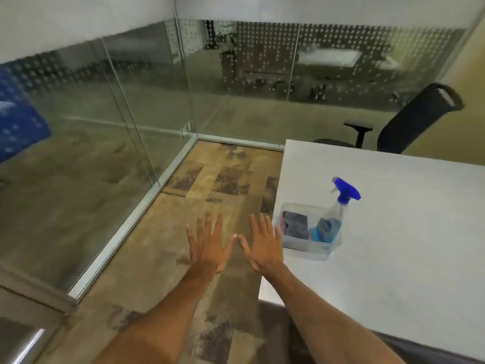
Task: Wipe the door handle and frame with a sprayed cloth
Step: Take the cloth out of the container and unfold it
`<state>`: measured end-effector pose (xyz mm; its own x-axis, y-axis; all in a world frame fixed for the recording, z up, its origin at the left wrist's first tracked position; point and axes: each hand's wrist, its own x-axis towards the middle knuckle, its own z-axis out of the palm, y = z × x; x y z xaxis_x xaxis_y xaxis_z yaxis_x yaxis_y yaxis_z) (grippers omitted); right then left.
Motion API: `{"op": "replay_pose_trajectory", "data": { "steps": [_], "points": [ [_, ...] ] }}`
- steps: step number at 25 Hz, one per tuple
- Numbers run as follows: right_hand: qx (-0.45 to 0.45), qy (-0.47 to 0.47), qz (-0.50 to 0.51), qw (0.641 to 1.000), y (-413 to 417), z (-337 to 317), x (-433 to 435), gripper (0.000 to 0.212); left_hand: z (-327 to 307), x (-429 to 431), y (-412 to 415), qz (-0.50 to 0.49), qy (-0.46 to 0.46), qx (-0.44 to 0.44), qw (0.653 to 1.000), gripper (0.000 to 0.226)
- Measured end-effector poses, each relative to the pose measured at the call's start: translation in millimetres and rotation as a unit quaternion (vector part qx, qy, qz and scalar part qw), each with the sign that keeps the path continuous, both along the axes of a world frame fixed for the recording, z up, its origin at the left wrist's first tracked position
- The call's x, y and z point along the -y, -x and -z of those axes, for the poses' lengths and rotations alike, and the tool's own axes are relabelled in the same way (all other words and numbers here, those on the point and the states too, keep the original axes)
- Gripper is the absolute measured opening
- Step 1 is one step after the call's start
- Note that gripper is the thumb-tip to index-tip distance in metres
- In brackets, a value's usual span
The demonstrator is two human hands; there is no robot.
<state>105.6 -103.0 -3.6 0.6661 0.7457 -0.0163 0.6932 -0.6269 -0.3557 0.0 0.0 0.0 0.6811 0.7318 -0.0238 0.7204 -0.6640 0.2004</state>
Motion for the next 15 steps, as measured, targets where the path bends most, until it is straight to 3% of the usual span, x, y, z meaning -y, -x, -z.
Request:
{"op": "replay_pose_trajectory", "data": {
  "steps": [8,12,15],
  "points": [
    [0.048,0.014,0.118,0.992,-78.6,9.5,51.4,0.064,7.0,36.0,-83.2,0.089,-0.020,-0.043,0.995,0.073],
    [0.073,-0.060,0.147,0.985,-100.4,6.6,56.7,0.056,9.2,38.8,-118.6,0.135,-0.019,-0.058,0.989,0.073],
    [0.030,0.008,0.172,0.985,-111.4,12.2,56.3,0.061,17.0,35.7,-137.4,0.154,-0.012,-0.065,0.986,0.074]
  ]
}}
